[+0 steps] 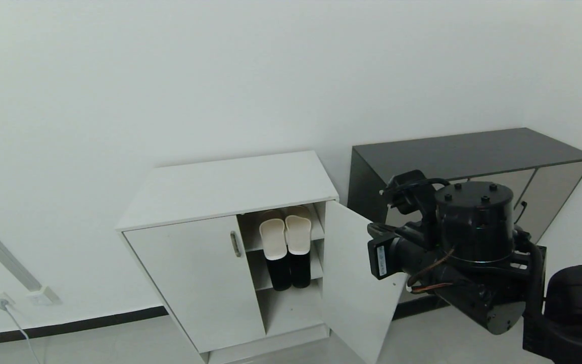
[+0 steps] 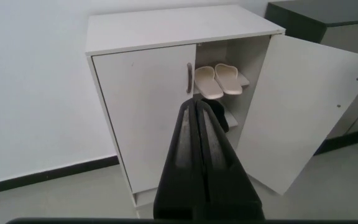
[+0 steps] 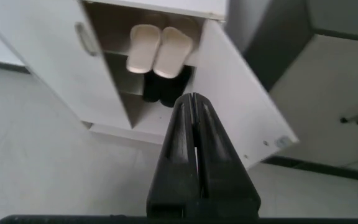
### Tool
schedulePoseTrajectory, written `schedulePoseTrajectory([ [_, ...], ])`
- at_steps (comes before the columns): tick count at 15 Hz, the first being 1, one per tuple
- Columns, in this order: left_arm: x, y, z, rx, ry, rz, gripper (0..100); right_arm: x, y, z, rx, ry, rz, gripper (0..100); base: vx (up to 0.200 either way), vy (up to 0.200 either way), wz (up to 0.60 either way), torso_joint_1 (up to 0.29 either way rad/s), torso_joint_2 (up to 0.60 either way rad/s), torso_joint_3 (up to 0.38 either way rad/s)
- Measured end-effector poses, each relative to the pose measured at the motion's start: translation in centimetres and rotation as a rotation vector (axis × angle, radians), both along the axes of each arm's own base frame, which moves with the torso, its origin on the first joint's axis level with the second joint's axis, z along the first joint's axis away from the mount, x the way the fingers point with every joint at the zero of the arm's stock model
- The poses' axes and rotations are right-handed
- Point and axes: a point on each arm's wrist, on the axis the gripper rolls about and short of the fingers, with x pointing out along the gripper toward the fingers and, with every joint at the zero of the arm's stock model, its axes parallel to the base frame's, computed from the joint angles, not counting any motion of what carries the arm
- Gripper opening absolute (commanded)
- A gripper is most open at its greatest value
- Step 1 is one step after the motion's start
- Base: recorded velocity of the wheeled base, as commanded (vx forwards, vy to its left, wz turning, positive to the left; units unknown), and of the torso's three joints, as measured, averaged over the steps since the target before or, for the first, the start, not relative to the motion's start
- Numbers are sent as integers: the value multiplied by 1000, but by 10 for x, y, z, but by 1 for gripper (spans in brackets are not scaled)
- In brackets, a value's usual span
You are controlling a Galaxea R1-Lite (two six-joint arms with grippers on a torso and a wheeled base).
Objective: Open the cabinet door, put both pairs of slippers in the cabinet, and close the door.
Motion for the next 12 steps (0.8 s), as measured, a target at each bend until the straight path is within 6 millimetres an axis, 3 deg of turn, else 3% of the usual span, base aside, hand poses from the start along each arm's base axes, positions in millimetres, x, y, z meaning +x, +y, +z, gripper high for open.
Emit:
schedulePoseTrajectory([
  [1, 0, 0, 0, 0, 0, 1, 0, 0, 0, 0, 0, 0, -1, 0, 0, 0, 0, 0, 0, 0],
  [4, 0, 0, 0, 0, 0, 1, 0, 0, -1, -1, -5, 3, -2, 0, -200, 0, 0, 9, 4, 2],
  [7, 0, 0, 0, 0, 0, 1, 0, 6, -7, -3, -9, 8, -30, 0, 0, 0, 0, 0, 0, 0],
  [12, 0, 0, 0, 0, 0, 1, 0, 53, -31, -11, -1, 28, -147, 0, 0, 0, 0, 0, 0, 0],
])
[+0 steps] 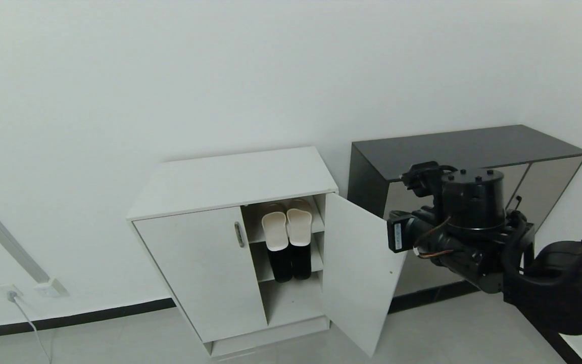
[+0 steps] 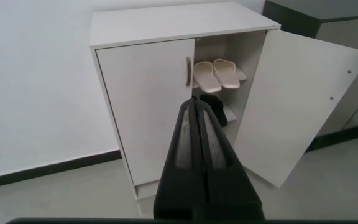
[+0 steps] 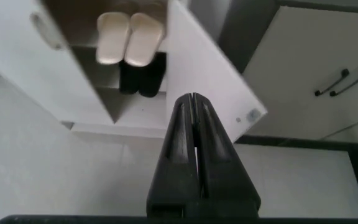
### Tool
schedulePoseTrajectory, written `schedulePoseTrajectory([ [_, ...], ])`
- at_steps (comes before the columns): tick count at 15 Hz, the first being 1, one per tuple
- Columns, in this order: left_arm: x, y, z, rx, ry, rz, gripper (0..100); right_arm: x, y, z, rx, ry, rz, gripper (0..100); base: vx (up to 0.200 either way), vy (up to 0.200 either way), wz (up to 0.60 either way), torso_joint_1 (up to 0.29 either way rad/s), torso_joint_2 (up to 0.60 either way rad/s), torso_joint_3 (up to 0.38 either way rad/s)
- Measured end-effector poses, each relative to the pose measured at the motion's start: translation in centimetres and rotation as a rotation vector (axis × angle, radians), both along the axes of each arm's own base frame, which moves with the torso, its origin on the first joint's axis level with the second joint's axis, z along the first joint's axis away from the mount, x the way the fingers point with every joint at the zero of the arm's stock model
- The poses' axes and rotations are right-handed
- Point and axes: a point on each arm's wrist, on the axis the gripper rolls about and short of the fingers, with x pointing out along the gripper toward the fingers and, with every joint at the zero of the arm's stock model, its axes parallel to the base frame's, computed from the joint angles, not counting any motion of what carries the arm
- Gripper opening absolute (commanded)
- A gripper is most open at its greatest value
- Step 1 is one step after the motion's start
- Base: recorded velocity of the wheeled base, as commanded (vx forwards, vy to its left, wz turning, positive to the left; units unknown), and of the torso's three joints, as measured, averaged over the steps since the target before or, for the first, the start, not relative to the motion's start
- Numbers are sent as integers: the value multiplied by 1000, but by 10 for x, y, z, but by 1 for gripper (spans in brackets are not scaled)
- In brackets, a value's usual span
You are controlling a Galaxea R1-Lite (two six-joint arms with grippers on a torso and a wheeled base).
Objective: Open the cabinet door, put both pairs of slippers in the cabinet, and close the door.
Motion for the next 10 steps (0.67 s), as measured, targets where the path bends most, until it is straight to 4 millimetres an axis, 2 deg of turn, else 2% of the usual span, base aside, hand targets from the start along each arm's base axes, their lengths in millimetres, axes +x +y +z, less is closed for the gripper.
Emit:
schedulePoseTrajectory([
  [3, 0, 0, 0, 0, 0, 0, 0, 42, -17, -5, 20, 2, -78, 0, 0, 0, 0, 0, 0, 0],
  [10, 0, 0, 0, 0, 0, 0, 0, 98, -28, -29, 35, 21, -139, 0, 0, 0, 0, 0, 0, 0],
])
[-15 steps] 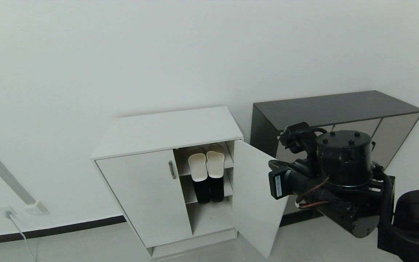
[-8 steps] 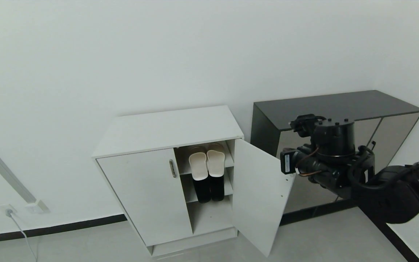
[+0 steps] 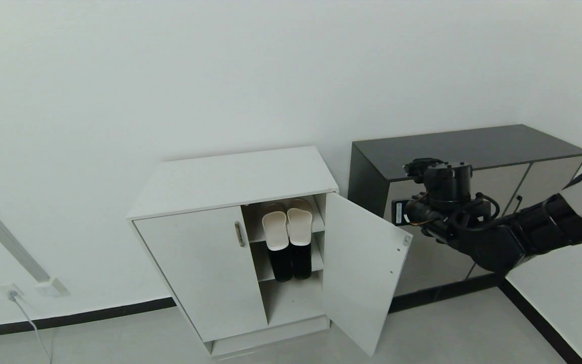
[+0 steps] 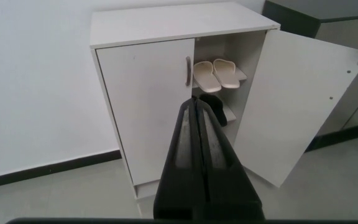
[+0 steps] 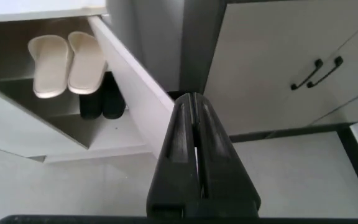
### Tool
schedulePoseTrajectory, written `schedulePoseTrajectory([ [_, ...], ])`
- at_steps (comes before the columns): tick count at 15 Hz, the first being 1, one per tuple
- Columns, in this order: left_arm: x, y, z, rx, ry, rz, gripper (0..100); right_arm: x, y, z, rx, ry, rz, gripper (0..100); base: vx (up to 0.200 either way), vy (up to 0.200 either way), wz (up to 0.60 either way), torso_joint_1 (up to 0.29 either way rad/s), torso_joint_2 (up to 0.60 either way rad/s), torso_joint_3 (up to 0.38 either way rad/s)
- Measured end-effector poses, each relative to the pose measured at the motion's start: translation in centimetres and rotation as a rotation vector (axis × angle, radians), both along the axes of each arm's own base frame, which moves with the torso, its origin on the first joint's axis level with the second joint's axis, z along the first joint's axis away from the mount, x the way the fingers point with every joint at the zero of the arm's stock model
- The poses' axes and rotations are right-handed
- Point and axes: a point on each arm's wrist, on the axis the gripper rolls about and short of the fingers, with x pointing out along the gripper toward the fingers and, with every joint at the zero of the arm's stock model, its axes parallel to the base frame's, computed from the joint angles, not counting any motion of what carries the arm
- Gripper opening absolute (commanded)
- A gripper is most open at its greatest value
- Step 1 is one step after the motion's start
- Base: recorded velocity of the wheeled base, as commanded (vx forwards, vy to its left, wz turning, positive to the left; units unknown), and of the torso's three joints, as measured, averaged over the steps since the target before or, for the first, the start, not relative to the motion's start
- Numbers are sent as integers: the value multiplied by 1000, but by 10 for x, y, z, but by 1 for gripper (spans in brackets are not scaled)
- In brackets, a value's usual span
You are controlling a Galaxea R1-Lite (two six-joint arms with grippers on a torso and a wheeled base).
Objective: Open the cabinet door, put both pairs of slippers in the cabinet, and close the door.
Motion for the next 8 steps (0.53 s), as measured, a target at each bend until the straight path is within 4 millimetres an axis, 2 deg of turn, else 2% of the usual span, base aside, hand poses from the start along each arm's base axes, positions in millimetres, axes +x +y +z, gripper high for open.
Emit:
schedulePoseTrajectory([
  [8, 0, 0, 0, -1, 0, 1, 0, 31, -14, -23, 4, 31, -12, 0, 0, 0, 0, 0, 0, 0],
])
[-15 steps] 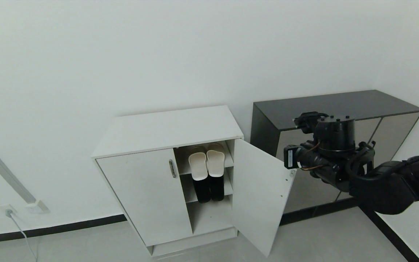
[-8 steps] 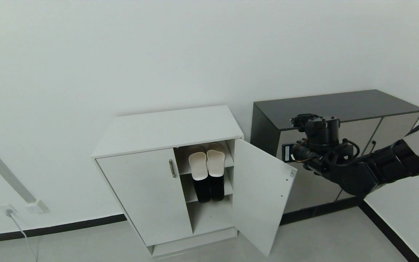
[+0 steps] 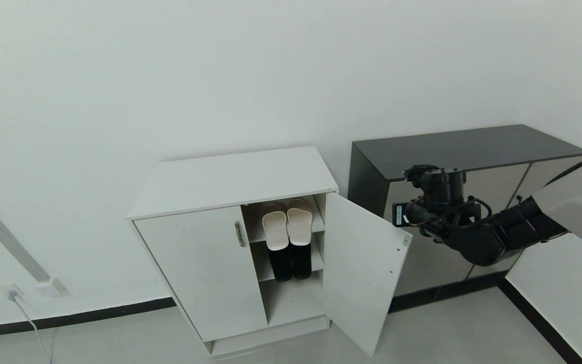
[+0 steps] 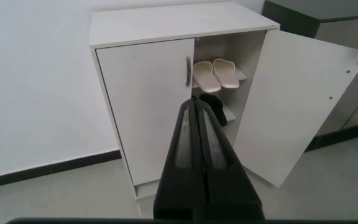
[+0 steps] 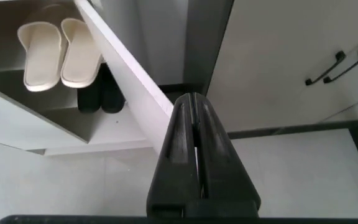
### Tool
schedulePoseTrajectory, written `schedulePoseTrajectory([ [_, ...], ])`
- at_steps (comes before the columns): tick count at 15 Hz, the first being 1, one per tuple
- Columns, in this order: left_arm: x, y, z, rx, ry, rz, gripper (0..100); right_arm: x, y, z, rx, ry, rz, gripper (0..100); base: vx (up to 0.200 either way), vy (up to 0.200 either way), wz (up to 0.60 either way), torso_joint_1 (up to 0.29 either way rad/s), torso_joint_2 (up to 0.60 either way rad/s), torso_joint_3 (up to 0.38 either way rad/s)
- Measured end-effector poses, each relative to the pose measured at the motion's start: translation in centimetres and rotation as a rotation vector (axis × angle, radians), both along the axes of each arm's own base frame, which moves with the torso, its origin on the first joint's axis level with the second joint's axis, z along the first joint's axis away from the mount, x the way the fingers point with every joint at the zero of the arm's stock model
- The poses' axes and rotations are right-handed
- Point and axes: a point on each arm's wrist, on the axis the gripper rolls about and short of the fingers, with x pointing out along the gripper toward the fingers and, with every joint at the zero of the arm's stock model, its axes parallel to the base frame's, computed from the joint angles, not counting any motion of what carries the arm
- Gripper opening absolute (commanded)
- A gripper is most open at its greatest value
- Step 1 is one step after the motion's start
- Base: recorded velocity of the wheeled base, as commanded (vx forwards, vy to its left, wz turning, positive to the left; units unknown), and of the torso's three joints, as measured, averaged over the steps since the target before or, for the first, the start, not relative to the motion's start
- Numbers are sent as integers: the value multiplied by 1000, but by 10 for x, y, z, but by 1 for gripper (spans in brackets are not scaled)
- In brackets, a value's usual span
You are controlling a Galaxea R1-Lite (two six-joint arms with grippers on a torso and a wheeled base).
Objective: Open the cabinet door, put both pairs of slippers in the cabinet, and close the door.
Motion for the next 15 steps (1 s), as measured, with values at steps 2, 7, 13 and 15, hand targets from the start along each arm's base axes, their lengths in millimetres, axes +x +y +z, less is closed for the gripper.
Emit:
schedulePoseTrajectory([
  [2, 0, 0, 0, 0, 0, 0, 0, 5, -2, -6, -3, 9, -7, 0, 0, 0, 0, 0, 0, 0],
  [7, 0, 0, 0, 0, 0, 1, 0, 13, -2, -23, -7, 18, -12, 0, 0, 0, 0, 0, 0, 0],
  [13, 0, 0, 0, -2, 0, 1, 0, 20, -3, -43, -18, 47, -19, 0, 0, 0, 0, 0, 0, 0],
  [15, 0, 0, 0, -3, 0, 1, 0, 20, -2, -45, -20, 53, -18, 0, 0, 0, 0, 0, 0, 0],
])
